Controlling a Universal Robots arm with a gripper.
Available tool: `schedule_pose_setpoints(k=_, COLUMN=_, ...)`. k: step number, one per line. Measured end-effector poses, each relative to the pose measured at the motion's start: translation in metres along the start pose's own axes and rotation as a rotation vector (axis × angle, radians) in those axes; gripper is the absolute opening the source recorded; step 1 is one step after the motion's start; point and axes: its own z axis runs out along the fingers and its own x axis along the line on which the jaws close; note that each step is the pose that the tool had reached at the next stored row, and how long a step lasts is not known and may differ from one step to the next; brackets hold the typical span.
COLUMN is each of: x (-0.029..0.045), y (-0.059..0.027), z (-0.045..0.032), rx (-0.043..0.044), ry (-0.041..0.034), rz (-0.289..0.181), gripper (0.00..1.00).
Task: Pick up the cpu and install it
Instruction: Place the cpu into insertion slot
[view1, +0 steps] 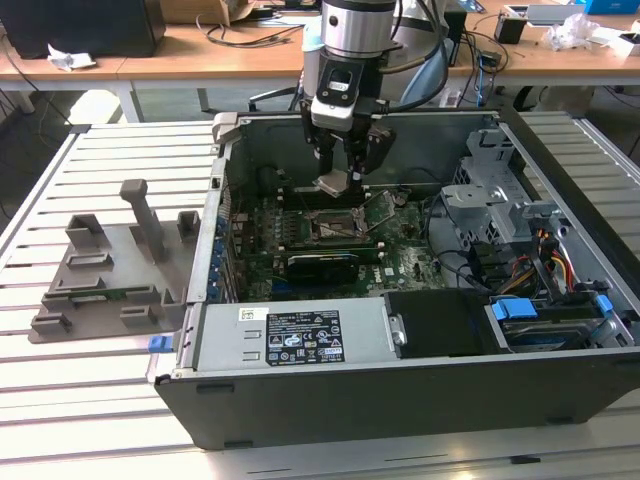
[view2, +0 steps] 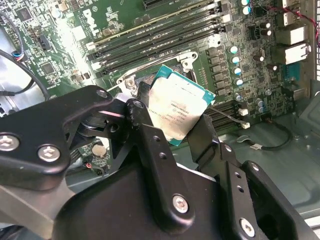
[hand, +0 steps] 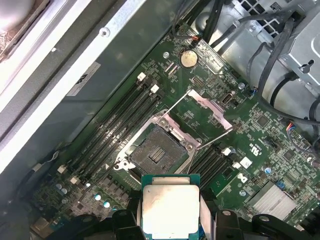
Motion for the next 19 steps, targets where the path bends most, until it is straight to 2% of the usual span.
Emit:
schedule_pose_setpoints(k=8, x=-0.0002, y=0.0002, z=0.0000, rx=0.0004, ry=0.0013, rz=0.015, gripper=0.55)
schedule_pose_setpoints(k=19, x=-0.0003, y=0.0003, z=0.0000, rx=0.0022, ry=0.0108, rz=0.109, gripper=0.55)
